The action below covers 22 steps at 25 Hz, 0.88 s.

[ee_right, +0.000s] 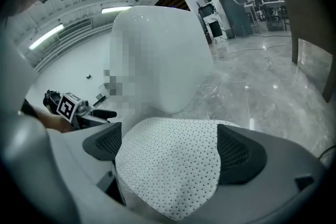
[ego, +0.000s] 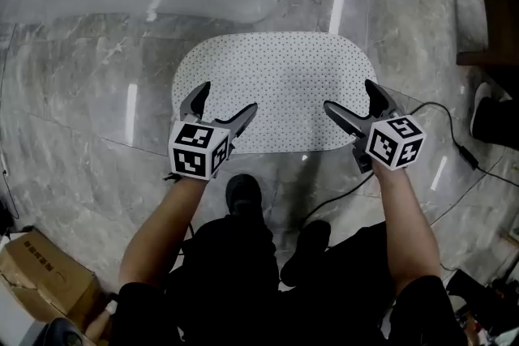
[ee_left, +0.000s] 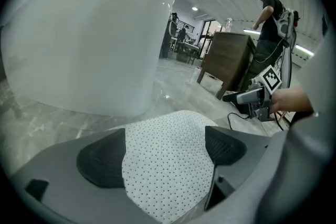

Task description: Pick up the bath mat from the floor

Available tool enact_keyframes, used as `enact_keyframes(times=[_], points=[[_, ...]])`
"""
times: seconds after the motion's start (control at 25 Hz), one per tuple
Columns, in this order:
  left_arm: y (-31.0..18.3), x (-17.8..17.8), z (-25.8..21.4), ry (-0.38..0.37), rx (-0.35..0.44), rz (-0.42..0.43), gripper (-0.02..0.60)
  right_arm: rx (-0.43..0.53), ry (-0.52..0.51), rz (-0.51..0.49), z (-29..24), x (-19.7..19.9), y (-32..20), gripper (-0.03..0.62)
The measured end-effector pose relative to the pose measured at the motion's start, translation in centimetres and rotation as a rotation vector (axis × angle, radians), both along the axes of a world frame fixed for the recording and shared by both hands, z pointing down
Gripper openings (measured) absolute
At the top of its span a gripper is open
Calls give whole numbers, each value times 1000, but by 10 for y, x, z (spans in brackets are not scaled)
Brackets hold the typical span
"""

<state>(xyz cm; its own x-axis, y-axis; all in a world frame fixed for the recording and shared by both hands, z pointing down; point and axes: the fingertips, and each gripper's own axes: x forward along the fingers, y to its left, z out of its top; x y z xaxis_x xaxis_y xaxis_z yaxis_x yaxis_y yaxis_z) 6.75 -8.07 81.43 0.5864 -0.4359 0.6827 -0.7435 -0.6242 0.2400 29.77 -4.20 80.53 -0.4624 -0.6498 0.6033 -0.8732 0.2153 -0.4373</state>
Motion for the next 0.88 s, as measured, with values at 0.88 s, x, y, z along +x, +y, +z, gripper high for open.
enact_keyframes(times=[0.88], points=[[15,-33,125,-113,-166,-95,499,-249,125,-33,165,34,31,580]])
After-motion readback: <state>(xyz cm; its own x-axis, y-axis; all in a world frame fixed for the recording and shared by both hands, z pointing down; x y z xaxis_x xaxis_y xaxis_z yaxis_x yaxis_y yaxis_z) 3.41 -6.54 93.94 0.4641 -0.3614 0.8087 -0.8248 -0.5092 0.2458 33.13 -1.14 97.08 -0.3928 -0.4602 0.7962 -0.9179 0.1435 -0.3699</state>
